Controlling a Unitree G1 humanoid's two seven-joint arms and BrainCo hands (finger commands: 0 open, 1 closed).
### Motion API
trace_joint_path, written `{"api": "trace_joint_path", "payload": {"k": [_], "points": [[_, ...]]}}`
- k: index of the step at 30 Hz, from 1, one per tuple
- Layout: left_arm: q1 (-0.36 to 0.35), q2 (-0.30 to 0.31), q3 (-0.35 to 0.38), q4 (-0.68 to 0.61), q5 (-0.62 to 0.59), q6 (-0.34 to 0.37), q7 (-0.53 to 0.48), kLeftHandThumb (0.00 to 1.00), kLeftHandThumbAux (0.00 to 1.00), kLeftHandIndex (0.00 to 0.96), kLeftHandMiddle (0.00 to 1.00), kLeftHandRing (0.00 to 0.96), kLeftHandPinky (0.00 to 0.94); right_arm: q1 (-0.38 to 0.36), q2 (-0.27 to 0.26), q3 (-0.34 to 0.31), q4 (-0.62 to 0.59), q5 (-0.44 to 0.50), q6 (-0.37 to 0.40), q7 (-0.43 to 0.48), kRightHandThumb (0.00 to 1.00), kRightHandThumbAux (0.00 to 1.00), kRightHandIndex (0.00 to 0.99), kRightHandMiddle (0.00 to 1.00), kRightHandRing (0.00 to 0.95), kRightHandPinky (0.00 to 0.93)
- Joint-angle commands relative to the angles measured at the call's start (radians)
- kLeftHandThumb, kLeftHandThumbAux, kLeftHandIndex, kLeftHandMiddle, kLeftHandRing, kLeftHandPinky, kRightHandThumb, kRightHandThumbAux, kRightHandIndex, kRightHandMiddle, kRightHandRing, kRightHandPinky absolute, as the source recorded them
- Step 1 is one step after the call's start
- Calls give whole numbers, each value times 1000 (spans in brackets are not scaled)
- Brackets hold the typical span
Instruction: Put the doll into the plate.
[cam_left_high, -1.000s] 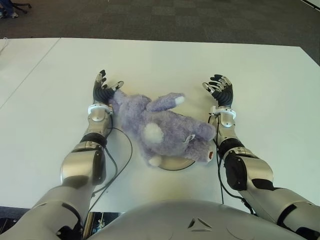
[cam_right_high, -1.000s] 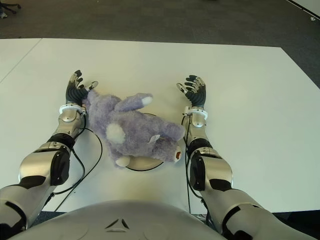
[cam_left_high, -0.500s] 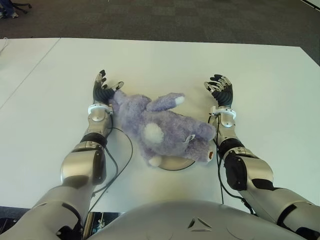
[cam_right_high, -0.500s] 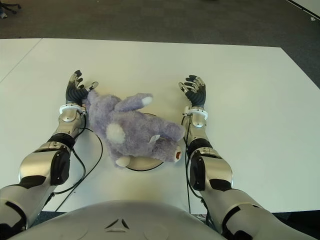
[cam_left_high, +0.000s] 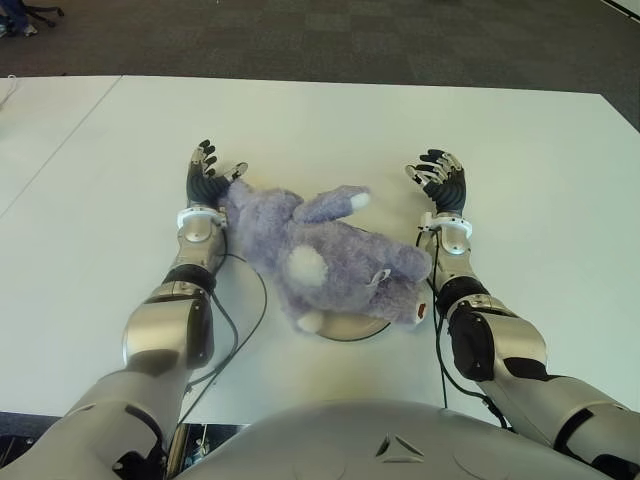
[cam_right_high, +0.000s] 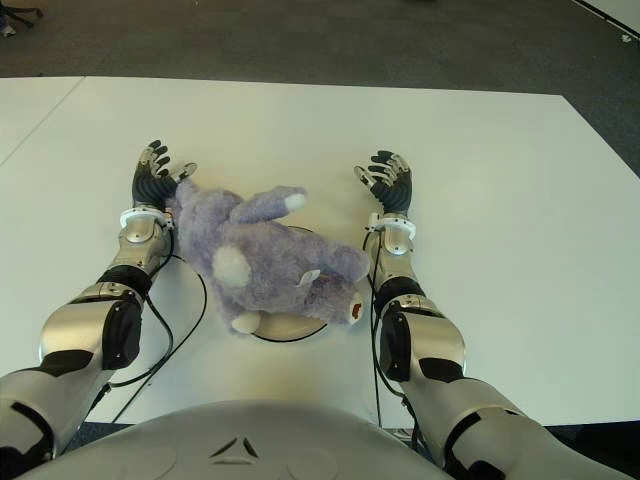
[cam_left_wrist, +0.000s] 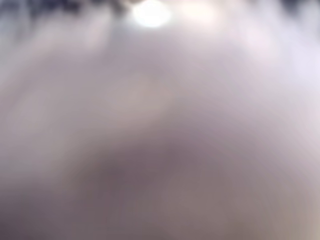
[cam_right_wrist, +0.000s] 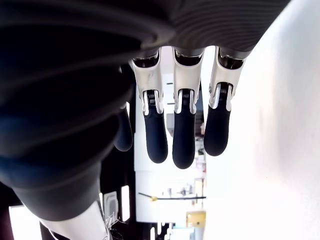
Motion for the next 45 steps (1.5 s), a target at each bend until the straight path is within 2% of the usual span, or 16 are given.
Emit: {"api": "trace_joint_path", "payload": {"k": [1, 5, 7, 9, 11, 13, 16, 18, 26, 35, 45], "points": [[29, -114, -10, 88, 4, 79, 38, 7, 757, 138, 237, 264, 324, 272, 79, -42, 153, 57, 45, 14, 196, 861, 298, 345, 370, 373], [114, -177, 18, 89, -27, 8, 47, 0, 716, 149, 252, 282, 333, 276, 76, -45, 151, 56, 37, 9, 216, 860, 298, 343, 367, 377], [161, -206, 25, 90, -38, -27, 34, 0, 647, 148, 256, 288, 325, 278, 77, -52, 150, 63, 31, 19, 193, 857, 298, 342, 365, 375], [199, -231, 28, 91, -46, -57, 18, 0, 634, 146, 254, 286, 324, 280, 78, -60, 149, 71, 23, 31, 198, 856, 299, 342, 365, 375], [237, -246, 23, 92, -47, -77, -4, 0, 609, 145, 254, 288, 333, 281, 78, -62, 149, 72, 22, 35, 199, 855, 300, 341, 364, 374], [276, -253, 14, 93, -42, -95, -32, 0, 559, 138, 247, 271, 265, 283, 78, -61, 148, 69, 20, 33, 200, 856, 296, 341, 364, 374], [324, -237, 3, 102, -36, -77, -114, 0, 544, 133, 250, 268, 287, 286, 81, -58, 148, 63, 15, 27, 198, 855, 296, 341, 365, 378], [330, -228, 1, 104, -35, -62, -143, 0, 550, 132, 252, 268, 289, 286, 81, -58, 149, 61, 19, 25, 196, 854, 297, 341, 365, 378], [237, -211, -29, 92, -10, -50, -148, 0, 610, 139, 257, 267, 257, 283, 78, -53, 150, 54, 36, 13, 220, 847, 296, 345, 366, 362], [254, -208, -45, 96, 5, -47, -127, 0, 629, 158, 258, 252, 219, 282, 77, -53, 150, 55, 41, 17, 193, 835, 290, 343, 359, 354], [266, -223, -25, 95, -15, -58, -120, 0, 644, 157, 258, 238, 198, 281, 73, -54, 151, 55, 40, 17, 207, 848, 300, 345, 362, 365]]}}
